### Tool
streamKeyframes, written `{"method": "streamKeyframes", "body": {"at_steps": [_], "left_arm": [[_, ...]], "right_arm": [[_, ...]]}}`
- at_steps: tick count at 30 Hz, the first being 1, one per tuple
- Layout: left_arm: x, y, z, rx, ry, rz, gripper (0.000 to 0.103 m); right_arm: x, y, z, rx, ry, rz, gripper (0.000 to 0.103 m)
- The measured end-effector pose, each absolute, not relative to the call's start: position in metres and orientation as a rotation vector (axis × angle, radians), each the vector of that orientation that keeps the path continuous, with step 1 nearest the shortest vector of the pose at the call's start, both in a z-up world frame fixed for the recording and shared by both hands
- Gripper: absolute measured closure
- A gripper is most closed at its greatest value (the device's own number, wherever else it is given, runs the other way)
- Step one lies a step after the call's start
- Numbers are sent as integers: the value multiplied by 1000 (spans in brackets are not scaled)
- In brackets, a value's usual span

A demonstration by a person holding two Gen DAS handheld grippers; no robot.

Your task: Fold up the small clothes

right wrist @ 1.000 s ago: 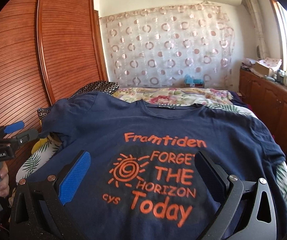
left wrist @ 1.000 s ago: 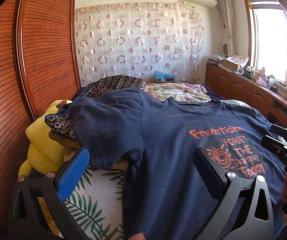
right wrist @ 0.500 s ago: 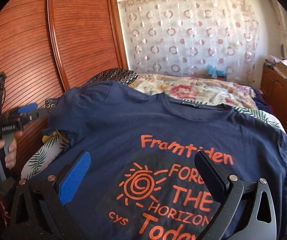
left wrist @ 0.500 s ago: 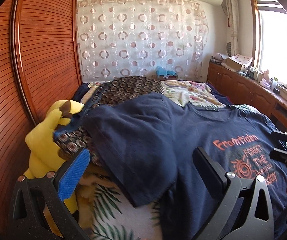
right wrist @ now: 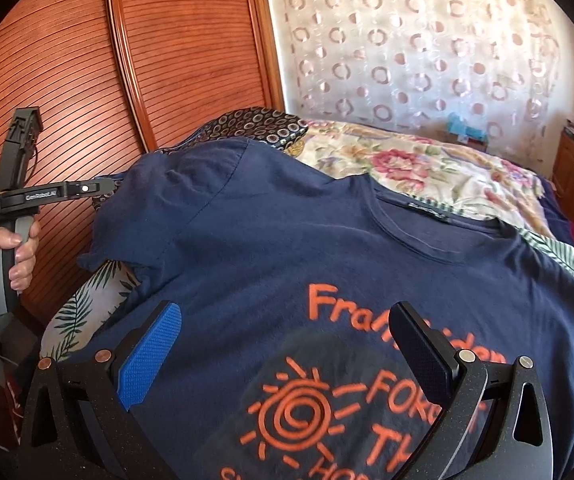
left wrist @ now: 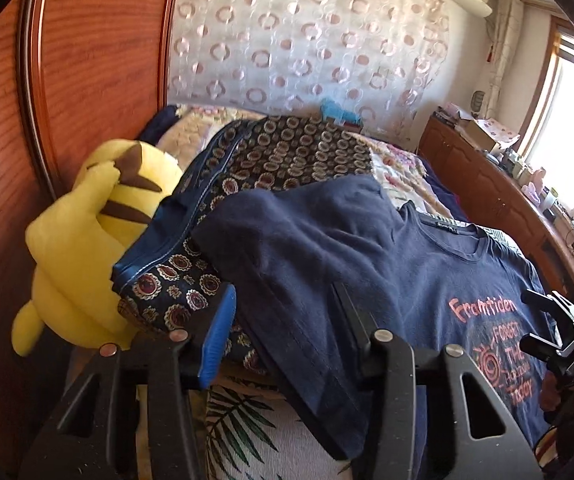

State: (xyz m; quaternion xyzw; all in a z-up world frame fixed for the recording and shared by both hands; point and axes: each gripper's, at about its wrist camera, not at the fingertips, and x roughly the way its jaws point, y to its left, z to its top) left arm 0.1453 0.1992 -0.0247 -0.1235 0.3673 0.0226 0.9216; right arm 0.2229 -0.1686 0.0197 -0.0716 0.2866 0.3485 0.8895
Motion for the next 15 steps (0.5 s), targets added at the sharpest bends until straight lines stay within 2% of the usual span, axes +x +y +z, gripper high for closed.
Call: {"method": "streamKeyframes", "body": {"at_steps": [5, 10, 12, 14, 15], "left_arm": [[162, 204, -39, -266, 844, 82, 54], [166, 210, -40, -280, 857, 74, 57], [166, 206, -39, -254, 860, 73, 80], [168, 203, -36, -236, 862, 71, 92], [168, 202, -33, -223, 852, 72, 94]], "right_arm": [[249, -165, 24, -153, 631, 748, 0], [272, -162, 25, -149, 651, 761, 0], [280, -161, 24, -148, 657, 766, 0], [287, -158, 22, -144, 665, 768, 0], [289, -156, 21, -142, 668, 769, 0]]}}
